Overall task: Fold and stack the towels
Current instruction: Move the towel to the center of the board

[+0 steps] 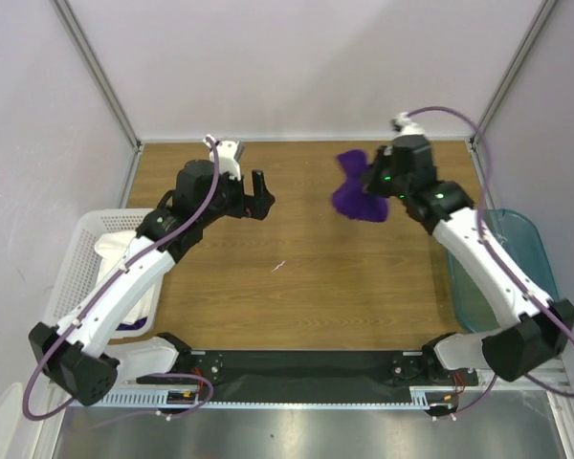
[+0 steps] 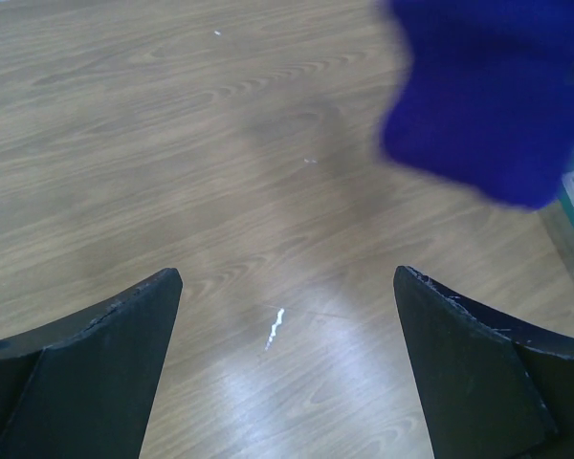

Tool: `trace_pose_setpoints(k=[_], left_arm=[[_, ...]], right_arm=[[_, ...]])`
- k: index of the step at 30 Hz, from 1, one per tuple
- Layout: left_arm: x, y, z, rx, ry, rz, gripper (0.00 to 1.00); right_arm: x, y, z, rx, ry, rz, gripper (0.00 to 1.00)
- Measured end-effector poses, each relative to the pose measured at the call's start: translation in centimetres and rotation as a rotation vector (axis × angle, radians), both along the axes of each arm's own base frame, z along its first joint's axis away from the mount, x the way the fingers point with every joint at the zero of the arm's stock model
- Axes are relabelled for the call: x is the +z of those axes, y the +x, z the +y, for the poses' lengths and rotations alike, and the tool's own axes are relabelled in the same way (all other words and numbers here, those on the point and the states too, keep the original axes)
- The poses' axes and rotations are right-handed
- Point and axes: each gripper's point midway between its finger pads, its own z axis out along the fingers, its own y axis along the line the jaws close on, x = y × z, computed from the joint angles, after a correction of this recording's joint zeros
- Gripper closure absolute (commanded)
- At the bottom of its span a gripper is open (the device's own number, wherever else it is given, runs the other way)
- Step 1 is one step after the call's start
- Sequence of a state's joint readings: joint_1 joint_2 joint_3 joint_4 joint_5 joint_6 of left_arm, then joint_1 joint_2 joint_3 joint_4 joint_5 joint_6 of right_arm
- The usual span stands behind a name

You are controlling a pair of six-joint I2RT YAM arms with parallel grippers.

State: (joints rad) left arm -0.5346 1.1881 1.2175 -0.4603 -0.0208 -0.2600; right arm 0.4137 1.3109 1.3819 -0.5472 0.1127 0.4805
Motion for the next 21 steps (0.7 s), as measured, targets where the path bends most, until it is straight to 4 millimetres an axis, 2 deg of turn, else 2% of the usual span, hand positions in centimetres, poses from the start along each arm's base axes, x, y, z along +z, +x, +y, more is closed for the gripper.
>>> trace_pose_setpoints(k=[2, 5, 8, 9, 10, 11, 12, 13, 14, 17, 21], left_arm=[[-0.3, -0.8, -0.2, -0.031, -0.023, -0.009, 0.01], [-2.1, -1.3, -0.2, -0.033, -0.026, 0.024, 0.02], [-4.5, -1.5, -0.2, -0.002, -0.033, 0.085, 0.02], [-5.4, -1.6, 0.0, 0.014, -0.035, 0.108, 0.02], [-6.1, -1.7, 0.0, 0.026, -0.04, 0.126, 0.03], [-6.8, -1.8, 0.2, 0.041, -0.042, 0.143, 0.03], [-7.6, -1.9, 0.4, 0.057, -0.041, 0.161, 0.03], [-8.2, -2.0, 0.5, 0.073, -0.041, 0.177, 0.03], [-8.8, -2.1, 0.7, 0.086, -0.04, 0.191, 0.04], [-10.9, -2.6, 1.1, 0.128, -0.045, 0.244, 0.06], [-14.6, -3.7, 1.2, 0.172, -0.089, 0.325, 0.14]], right_arm=[[-1.4, -0.5, 4.1, 0.16, -0.013, 0.005, 1.0], [-4.5, -2.3, 9.3, 0.392, -0.029, 0.04, 1.0], [-9.3, -4.8, 12.4, 0.552, -0.073, 0.119, 0.99], [-11.0, -5.8, 12.9, 0.591, -0.095, 0.15, 0.88], [-12.6, -6.8, 13.2, 0.623, -0.116, 0.186, 0.74], [-14.1, -7.9, 13.4, 0.653, -0.134, 0.22, 0.52], [-15.3, -9.0, 13.4, 0.678, -0.147, 0.256, 0.39], [-16.3, -9.8, 13.2, 0.695, -0.162, 0.286, 0.17], [-16.9, -10.3, 12.8, 0.698, -0.17, 0.315, 0.1], [-17.3, -10.4, 11.9, 0.679, -0.173, 0.35, 0.03], [-16.7, -9.2, 9.6, 0.571, -0.123, 0.398, 0.04]])
